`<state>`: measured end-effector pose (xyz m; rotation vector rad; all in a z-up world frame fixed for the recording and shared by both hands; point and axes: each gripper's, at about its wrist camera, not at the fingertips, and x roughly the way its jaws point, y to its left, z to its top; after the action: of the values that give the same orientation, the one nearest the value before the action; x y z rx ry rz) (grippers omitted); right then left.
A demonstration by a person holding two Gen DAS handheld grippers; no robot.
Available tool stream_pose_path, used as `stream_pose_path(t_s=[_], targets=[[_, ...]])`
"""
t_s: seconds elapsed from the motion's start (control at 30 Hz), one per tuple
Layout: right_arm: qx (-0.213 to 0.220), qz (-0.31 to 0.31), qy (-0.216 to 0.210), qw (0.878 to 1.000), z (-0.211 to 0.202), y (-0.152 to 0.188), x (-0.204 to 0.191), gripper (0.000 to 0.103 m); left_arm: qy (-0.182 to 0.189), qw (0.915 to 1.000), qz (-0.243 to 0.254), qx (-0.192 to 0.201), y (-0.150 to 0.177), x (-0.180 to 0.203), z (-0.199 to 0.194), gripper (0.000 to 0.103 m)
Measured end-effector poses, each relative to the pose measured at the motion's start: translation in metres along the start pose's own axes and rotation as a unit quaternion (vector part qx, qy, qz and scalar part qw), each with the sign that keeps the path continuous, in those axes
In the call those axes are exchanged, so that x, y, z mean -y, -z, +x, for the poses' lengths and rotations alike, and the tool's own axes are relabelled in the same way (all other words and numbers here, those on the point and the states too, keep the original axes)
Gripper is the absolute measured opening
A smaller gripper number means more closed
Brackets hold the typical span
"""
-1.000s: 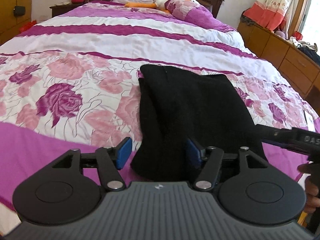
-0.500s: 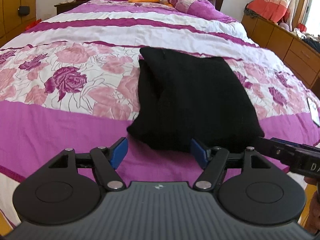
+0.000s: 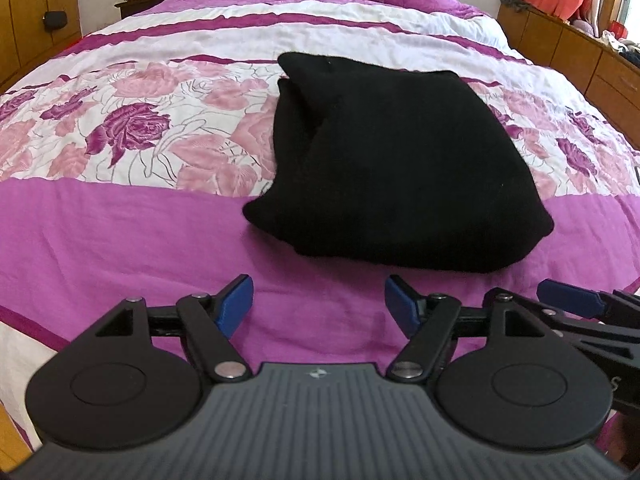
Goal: Fold small clothes
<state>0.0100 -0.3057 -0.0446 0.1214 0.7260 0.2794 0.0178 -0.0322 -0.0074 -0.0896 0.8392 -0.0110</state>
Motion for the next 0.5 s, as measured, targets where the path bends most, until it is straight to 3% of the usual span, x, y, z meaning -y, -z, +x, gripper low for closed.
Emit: stream_pose_path(t_s=[0.5], targets=[[-0.006, 0.016, 0.001, 1.0, 0.0069, 0.0049, 0.0031, 0.066, -0.019, 0.9998, 0.006, 0.0, 0.0056, 0.0057, 0.0096, 0.078]])
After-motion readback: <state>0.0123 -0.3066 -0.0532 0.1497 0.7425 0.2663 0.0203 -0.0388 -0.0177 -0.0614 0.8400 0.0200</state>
